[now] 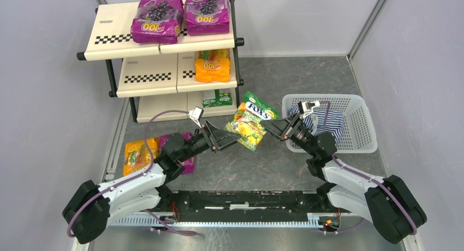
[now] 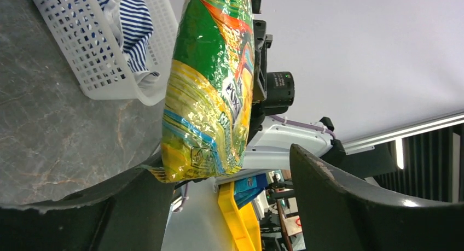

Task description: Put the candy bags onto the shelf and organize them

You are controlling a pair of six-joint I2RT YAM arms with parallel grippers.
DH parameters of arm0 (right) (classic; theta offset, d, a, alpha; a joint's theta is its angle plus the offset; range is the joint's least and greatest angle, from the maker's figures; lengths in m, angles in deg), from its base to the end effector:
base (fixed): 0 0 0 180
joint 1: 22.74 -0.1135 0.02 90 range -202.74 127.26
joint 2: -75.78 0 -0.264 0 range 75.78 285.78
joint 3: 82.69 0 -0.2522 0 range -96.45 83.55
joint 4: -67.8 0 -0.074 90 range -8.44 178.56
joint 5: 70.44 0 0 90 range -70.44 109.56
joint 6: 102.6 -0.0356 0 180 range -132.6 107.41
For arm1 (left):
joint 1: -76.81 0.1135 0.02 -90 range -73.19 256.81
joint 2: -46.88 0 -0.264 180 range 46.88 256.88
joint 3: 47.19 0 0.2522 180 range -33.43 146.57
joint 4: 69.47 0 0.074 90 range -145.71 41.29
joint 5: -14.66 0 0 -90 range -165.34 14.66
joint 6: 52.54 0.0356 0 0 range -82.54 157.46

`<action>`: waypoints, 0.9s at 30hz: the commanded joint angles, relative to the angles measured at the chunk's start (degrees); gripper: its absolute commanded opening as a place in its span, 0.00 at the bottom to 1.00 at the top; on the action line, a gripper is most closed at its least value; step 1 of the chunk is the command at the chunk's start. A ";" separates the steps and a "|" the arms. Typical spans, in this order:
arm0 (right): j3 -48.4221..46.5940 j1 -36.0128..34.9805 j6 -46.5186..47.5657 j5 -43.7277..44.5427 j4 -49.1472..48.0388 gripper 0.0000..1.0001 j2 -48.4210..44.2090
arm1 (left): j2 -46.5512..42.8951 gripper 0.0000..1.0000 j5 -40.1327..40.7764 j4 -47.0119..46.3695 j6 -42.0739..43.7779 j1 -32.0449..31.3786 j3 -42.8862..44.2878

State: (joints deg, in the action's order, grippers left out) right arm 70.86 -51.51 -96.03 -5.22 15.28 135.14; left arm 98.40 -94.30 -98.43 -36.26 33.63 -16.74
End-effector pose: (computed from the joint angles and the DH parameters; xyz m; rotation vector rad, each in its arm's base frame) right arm 0.1658 0.1081 0.2393 0.2669 1.5094 1.9015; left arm 0.1363 -0.1437 0.2443 -0.1350 1.7483 -1.8355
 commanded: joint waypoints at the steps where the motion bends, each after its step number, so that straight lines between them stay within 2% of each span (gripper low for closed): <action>1: 2.37 -0.35 -3.22 3.64 -11.47 0.00 0.60 | 2.24 0.78 2.59 -8.12 -3.45 -1.65 1.02; 13: 4.59 -1.12 -6.82 3.37 -21.74 0.00 6.55 | 12.24 0.69 3.19 -13.44 -3.76 -3.01 5.39; 17: 5.69 -1.12 -5.87 2.64 -22.05 0.01 7.56 | 14.27 0.52 3.98 -17.08 -4.77 -3.05 4.41; 19: 6.21 -1.08 -5.46 2.13 -22.18 0.03 8.17 | 14.60 0.48 4.63 -17.63 -5.18 -3.05 3.43; 22: 6.98 -1.06 -4.88 1.51 -22.96 0.09 9.37 | 13.87 0.41 6.22 -17.66 -5.76 -2.97 1.35; 25: 7.77 -0.74 -4.05 0.89 -23.44 0.27 10.86 | 12.18 0.34 7.78 -15.97 -6.01 -2.90 -0.48; 27: 7.94 -0.09 -3.10 0.11 -23.54 0.35 11.83 | 10.29 0.32 8.45 -12.58 -5.69 -2.63 -1.21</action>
State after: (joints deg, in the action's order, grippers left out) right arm 78.01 -52.36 -100.86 -3.36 -1.97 145.82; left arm 112.24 -89.77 -111.30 -40.30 30.60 -16.55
